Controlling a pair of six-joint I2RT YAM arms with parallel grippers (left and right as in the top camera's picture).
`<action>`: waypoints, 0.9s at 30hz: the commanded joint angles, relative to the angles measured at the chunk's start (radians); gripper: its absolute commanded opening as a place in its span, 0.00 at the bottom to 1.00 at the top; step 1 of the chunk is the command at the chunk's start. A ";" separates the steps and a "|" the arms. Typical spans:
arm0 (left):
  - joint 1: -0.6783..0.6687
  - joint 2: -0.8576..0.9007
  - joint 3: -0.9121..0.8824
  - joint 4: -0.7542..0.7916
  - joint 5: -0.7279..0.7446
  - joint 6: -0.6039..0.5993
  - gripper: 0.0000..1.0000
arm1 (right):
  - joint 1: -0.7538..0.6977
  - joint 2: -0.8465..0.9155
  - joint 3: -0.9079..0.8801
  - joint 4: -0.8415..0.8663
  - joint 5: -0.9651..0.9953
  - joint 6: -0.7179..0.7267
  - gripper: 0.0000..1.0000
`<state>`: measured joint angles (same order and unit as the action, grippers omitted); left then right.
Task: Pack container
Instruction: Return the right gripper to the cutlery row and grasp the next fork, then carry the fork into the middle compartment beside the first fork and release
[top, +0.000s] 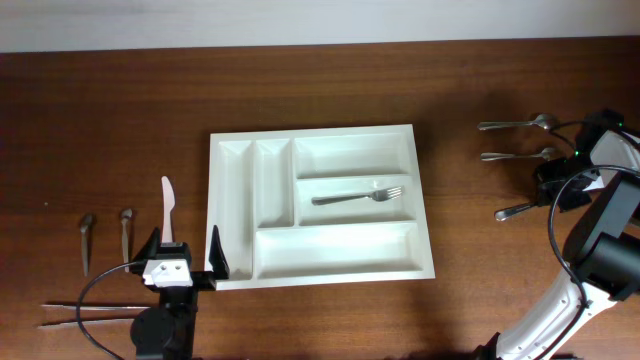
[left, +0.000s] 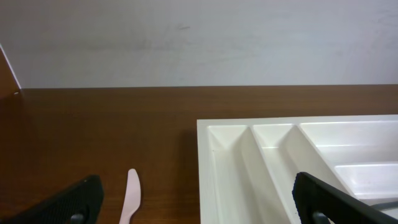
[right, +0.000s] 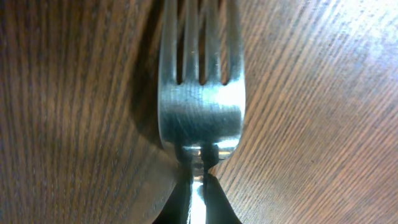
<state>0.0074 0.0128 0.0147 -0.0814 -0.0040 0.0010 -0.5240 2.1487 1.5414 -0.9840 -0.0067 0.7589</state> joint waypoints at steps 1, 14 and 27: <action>0.003 -0.007 -0.005 -0.001 0.007 0.015 0.99 | 0.000 0.018 0.002 -0.011 -0.060 0.001 0.04; 0.003 -0.007 -0.006 -0.001 0.008 0.015 0.99 | 0.092 0.001 0.444 -0.329 -0.214 0.028 0.04; 0.003 -0.007 -0.006 -0.001 0.007 0.015 0.99 | 0.470 0.000 0.628 -0.606 -0.267 0.515 0.04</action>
<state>0.0074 0.0128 0.0147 -0.0814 -0.0040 0.0010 -0.1219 2.1609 2.1773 -1.5726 -0.2600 1.0622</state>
